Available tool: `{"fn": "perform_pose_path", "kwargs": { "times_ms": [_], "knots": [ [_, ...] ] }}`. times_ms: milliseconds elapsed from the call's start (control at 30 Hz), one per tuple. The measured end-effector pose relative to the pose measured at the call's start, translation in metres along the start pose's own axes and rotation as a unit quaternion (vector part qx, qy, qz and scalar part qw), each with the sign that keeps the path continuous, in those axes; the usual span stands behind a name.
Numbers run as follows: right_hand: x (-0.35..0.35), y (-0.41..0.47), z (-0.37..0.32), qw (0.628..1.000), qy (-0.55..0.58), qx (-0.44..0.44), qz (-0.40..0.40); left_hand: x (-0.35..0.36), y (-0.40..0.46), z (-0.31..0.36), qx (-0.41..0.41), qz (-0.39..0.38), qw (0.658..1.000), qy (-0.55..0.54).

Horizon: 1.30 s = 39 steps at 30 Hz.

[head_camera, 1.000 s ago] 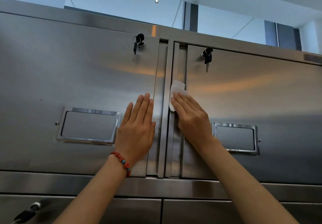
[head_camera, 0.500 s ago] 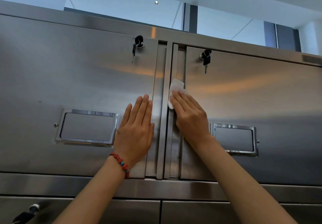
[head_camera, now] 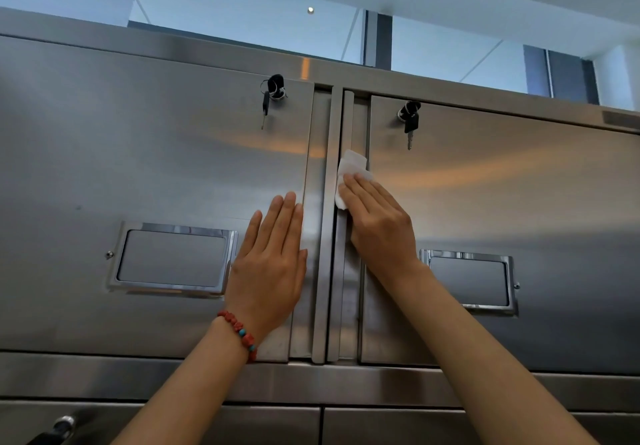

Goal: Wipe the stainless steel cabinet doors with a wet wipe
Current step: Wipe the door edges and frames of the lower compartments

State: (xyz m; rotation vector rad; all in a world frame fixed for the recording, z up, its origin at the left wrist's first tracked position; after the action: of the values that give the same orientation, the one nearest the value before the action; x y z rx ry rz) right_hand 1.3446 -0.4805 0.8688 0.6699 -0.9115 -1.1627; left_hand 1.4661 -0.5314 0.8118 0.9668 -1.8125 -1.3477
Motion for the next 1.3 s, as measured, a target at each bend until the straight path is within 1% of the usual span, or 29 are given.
{"fn": "perform_pose_path", "kwargs": {
  "times_ms": [267,633,933,1100,1300],
  "knots": [
    [-0.001,-0.009,-0.003,1.000,0.001,-0.016,-0.007,-0.001,0.000,0.001,-0.003,0.005,1.000,0.004],
    [0.011,0.028,0.018,0.999,0.016,0.038,0.006,-0.002,0.000,0.002,-0.005,-0.009,1.000,0.006],
    [0.007,0.014,0.012,1.000,0.024,0.016,0.001,-0.001,0.000,0.002,-0.004,0.006,1.000,0.007],
    [0.009,0.028,0.016,0.999,0.024,0.030,0.005,0.001,-0.001,0.000,-0.004,-0.005,1.000,0.012],
    [0.008,0.020,0.013,0.999,0.022,0.034,0.010,0.001,-0.001,0.001,-0.005,-0.006,1.000,0.009]
  ]
}}
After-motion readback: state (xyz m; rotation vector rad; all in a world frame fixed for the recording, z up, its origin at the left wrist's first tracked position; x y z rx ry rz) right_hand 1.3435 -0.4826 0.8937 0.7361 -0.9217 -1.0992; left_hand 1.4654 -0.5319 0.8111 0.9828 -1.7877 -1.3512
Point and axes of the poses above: each hand's wrist, its own y-axis towards the middle knuckle, its own x-axis out of the palm, z = x × y, the point moved 5 cm from there along y, towards the middle knuckle, and after that the axes turned 6 degrees about z, right-handed, at the moved point
